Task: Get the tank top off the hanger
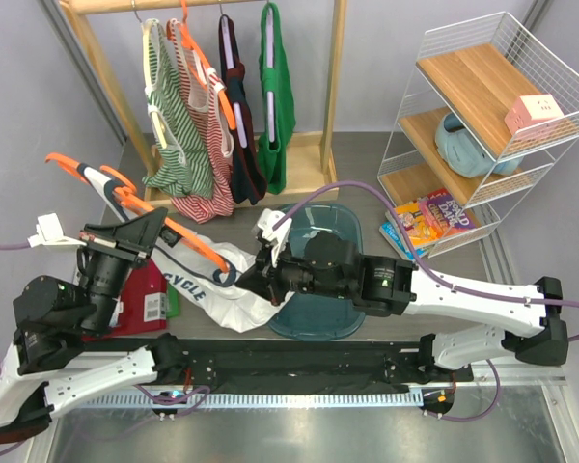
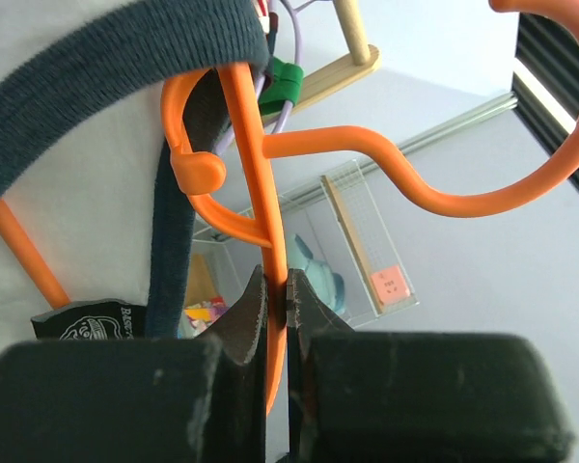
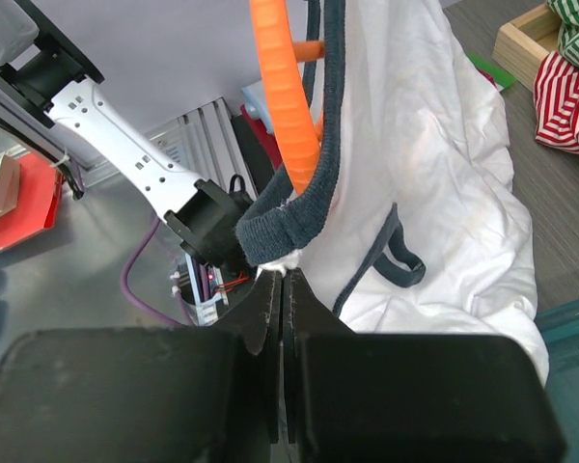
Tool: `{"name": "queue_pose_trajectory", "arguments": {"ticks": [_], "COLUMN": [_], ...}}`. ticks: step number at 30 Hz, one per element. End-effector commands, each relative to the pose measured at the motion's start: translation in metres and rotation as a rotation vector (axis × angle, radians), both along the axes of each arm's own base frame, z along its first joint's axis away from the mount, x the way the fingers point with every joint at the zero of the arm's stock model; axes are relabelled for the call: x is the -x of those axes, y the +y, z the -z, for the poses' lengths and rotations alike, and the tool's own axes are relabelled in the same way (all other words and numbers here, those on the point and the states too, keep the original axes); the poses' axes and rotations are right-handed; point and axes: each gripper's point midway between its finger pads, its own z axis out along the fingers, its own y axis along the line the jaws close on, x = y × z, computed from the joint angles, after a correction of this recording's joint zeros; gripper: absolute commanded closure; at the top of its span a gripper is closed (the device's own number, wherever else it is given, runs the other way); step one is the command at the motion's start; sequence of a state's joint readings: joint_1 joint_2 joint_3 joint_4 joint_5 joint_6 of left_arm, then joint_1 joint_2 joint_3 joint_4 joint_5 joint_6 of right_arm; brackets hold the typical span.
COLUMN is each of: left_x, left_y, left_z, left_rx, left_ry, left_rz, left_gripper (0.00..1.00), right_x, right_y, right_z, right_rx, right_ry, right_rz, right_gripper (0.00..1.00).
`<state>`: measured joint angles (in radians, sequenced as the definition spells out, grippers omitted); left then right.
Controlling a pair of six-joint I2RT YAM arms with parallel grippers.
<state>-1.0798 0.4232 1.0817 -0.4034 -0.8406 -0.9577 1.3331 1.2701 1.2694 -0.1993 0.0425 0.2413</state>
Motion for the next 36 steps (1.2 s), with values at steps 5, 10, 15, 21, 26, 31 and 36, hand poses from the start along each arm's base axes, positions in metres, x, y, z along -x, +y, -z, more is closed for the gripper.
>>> {"name": "queue_pose_trajectory", "arguments": {"ticks": [5, 10, 15, 21, 26, 31, 36], "left_x": [0.014, 0.026, 0.05, 0.072, 0.087, 0.094, 0.106], "left_y": [0.008, 0.0, -0.021, -0.039, -0.047, -0.056, -0.071], "left_z": [-0.028, -0.029, -0.007, 0.024, 0.032, 0.024, 0.01], "left_rx": [0.218, 0.244, 0.164, 0.19, 0.163, 0.138, 0.052], "left_ry": [-0.05, -0.043, 0.003, 0.048, 0.056, 0.049, 0.044], "left_rz": [0.066, 0.165, 0.35, 0.512, 0.606, 0.661, 0.753], "left_gripper": [1.0, 1.0, 1.0, 1.0, 1.0, 1.0, 1.0], "right_x": [0.007, -0.005, -0.017, -0.018, -0.016, -0.013, -0.01], "right_y": [0.004, 0.0, 0.001, 0.003, 0.007, 0.018, 0.013], "right_z": [-0.014, 0.004, 0.024, 0.02, 0.021, 0.053, 0.086], "right_rx": [-0.127, -0.108, -0.073, -0.105, -0.097, -0.007, 0.155], "right_ry": [0.017, 0.022, 0.05, 0.05, 0.044, 0.063, 0.025], "right_rz": [-0.026, 0.054, 0.131, 0.133, 0.114, 0.084, 0.043], "right_gripper": [0.99, 0.99, 0.99, 0.99, 0.99, 0.97, 0.67]}}
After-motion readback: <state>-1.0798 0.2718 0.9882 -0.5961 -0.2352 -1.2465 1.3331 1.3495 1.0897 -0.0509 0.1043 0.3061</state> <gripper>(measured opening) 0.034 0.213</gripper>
